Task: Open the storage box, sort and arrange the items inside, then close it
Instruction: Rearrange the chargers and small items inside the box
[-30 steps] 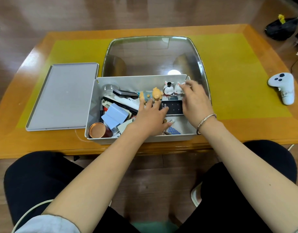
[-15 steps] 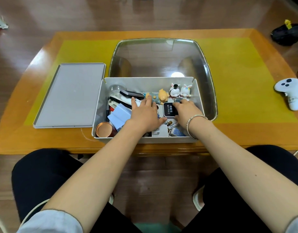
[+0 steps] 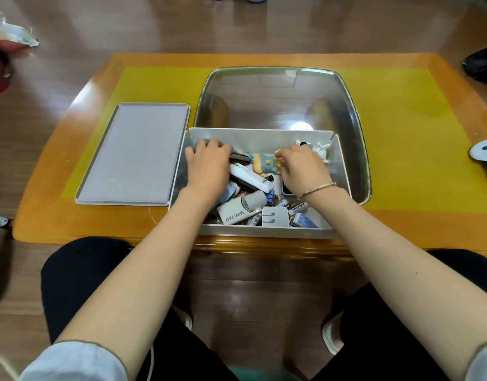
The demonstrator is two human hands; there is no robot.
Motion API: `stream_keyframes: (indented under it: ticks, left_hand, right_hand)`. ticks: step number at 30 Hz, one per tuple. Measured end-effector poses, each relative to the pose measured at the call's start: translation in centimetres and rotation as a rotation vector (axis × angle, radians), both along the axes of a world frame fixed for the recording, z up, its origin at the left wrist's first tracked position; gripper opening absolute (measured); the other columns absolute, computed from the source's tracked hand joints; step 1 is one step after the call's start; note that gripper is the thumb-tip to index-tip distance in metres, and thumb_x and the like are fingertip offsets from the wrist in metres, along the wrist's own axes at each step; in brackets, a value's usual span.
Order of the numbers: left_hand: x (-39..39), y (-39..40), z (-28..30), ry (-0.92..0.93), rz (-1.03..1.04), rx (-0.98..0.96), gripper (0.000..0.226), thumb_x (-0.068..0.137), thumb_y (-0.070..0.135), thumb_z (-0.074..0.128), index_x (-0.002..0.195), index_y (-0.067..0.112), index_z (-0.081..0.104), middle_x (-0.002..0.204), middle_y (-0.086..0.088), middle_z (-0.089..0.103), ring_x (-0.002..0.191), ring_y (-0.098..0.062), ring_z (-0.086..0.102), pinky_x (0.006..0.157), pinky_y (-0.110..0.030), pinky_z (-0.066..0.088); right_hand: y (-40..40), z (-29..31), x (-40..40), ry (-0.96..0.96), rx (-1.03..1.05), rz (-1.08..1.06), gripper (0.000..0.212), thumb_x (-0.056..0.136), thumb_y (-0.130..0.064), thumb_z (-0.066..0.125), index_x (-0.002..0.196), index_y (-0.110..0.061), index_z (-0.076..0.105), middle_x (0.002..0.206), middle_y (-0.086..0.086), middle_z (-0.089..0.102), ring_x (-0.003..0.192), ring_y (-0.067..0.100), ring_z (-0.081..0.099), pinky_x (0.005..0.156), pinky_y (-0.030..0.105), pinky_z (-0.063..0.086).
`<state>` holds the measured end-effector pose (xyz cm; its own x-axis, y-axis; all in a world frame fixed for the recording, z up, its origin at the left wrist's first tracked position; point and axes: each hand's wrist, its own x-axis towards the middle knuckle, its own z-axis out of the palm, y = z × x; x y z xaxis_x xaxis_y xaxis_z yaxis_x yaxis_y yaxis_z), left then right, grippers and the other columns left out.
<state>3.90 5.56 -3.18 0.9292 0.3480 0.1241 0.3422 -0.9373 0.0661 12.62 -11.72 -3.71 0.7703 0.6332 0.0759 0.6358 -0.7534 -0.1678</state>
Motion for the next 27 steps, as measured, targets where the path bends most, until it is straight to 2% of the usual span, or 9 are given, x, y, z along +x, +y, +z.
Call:
stream_keyframes:
  ticks: [4,8,11,15,20,24,27]
  left_hand:
    - [-0.1,1.1,0.5,-0.130,0.009,-0.090,0.040,0.093,0.001,0.046,0.126,0.017,0.059,0.124,-0.010,0.058,0.115,-0.034,0.045,0.090,-0.041,0.033]
    - [-1.6,2.1,1.4,-0.337,0.077,-0.091,0.026,0.097,0.015,0.048,0.121,0.011,0.058,0.114,-0.014,0.058,0.106,-0.035,0.047,0.083,-0.039,0.030]
    - [-2.8,2.3,1.8,-0.391,0.098,-0.115,0.025,0.097,0.016,0.048,0.119,0.008,0.056,0.112,-0.015,0.055,0.100,-0.036,0.050,0.083,-0.041,0.033]
    - [-3.9,2.4,1.5,-0.451,0.116,-0.171,0.022,0.098,0.011,0.045,0.117,0.004,0.054,0.113,-0.017,0.051,0.082,-0.037,0.053,0.070,-0.036,0.031]
    - [-4.6,2.8,1.2,-0.498,0.123,-0.248,0.021,0.098,0.010,0.046,0.117,0.003,0.053,0.113,-0.017,0.050,0.084,-0.033,0.055,0.067,-0.031,0.036]
    - [-5.1,3.1,1.0,-0.530,0.135,-0.283,0.020,0.098,0.010,0.047,0.116,0.004,0.053,0.113,-0.014,0.050,0.086,-0.028,0.056,0.066,-0.024,0.034]
    - [-5.6,3.5,0.8,-0.564,0.151,-0.308,0.018,0.097,0.009,0.048,0.114,0.004,0.052,0.112,-0.014,0.050,0.087,-0.025,0.056,0.067,-0.021,0.035]
  right_hand:
    - [2.2,0.2,1.1,-0.007,0.036,0.006,0.031,0.091,-0.018,0.050,0.120,-0.019,0.058,0.120,0.004,0.061,0.117,0.027,0.046,0.096,0.038,0.034]
    - [4.7,-0.1,1.8,-0.039,0.051,0.022,0.025,0.090,-0.023,0.051,0.112,-0.021,0.062,0.113,0.003,0.066,0.115,0.027,0.047,0.094,0.037,0.031]
    - [6.4,-0.7,1.8,-0.057,-0.040,0.056,0.022,0.091,-0.021,0.047,0.106,-0.022,0.063,0.104,0.002,0.068,0.109,0.027,0.050,0.092,0.037,0.030]
    - [7.3,-1.6,1.7,-0.095,-0.159,0.107,0.025,0.090,-0.014,0.047,0.105,-0.025,0.064,0.093,0.002,0.069,0.103,0.026,0.050,0.089,0.037,0.028]
    - [7.9,-1.9,1.8,-0.114,-0.215,0.137,0.023,0.089,-0.015,0.054,0.104,-0.026,0.068,0.091,0.001,0.068,0.104,0.025,0.052,0.088,0.034,0.030]
    - [7.9,-2.0,1.9,-0.075,-0.130,0.148,0.019,0.091,-0.017,0.052,0.097,-0.022,0.068,0.094,0.004,0.067,0.101,0.025,0.051,0.084,0.033,0.031]
    - [7.1,-1.0,1.9,0.015,0.152,0.126,0.015,0.092,-0.021,0.055,0.093,-0.016,0.069,0.095,0.004,0.069,0.100,0.026,0.054,0.091,0.034,0.033]
